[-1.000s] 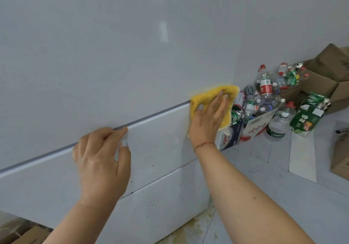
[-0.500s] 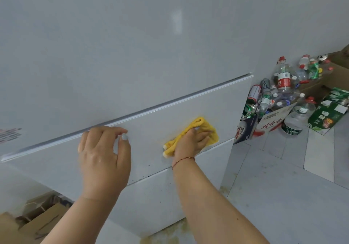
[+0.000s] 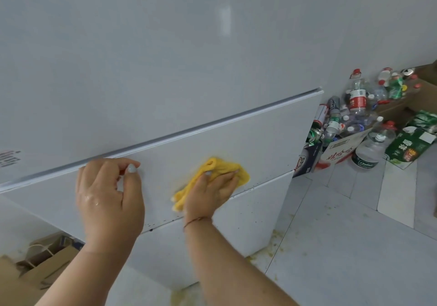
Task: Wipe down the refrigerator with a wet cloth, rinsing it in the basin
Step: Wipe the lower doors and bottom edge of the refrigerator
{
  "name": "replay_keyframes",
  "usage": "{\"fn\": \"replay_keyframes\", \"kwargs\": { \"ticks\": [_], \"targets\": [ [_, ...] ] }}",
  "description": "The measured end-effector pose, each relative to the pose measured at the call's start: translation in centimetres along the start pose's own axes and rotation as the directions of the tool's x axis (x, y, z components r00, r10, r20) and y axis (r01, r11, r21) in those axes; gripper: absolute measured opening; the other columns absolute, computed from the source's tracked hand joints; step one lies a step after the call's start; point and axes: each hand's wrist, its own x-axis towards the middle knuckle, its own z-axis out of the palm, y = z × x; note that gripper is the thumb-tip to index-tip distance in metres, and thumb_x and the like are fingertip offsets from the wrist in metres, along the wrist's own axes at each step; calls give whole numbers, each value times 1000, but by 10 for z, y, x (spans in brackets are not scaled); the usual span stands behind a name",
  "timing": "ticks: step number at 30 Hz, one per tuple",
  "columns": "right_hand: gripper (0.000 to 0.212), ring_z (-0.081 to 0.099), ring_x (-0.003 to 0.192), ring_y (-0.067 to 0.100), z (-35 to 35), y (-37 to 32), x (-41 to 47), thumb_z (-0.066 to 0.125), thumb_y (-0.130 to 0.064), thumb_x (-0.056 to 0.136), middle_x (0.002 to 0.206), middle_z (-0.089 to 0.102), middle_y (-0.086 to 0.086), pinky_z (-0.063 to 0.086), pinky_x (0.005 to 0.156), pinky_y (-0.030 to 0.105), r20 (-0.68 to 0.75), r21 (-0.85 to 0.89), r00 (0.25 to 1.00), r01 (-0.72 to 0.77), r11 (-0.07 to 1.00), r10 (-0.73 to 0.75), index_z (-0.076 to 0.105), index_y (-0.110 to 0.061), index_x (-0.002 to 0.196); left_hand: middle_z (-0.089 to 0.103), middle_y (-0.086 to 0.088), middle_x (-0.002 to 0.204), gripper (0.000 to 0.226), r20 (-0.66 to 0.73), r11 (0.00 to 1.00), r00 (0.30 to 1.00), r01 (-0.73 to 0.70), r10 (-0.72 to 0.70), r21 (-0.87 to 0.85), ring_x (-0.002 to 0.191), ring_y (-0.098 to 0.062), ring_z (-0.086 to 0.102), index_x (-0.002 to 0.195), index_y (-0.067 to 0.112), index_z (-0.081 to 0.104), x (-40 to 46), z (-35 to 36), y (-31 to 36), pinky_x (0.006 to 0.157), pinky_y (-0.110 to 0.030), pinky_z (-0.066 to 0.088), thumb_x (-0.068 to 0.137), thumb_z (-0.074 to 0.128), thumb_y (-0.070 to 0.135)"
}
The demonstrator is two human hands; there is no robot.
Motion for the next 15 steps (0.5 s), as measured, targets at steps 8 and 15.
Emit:
{"fn": "replay_keyframes", "kwargs": {
  "ticks": [8,15],
  "targets": [
    [70,23,144,23,-87,-14,172,29,-48,92,160,15,3,21,117,46,-249,-29,960,129,991,-132,9,-23,154,57,-2,87,32,29,1000,1000,12,-12,-6,92,-16,43,89,8,69,-1,10,-2,85,-36,35,89,41,24],
    [73,36,137,24,-82,-7,195,27,-62,90,157,25,0,31,111,47,-320,263,918,-153,952,236,18,-24,153,55,-1,87,29,3,998,999,54,-54,10,91,-15,43,88,8,69,3,-3,-17,83,-35,36,89,42,19]
  ]
}}
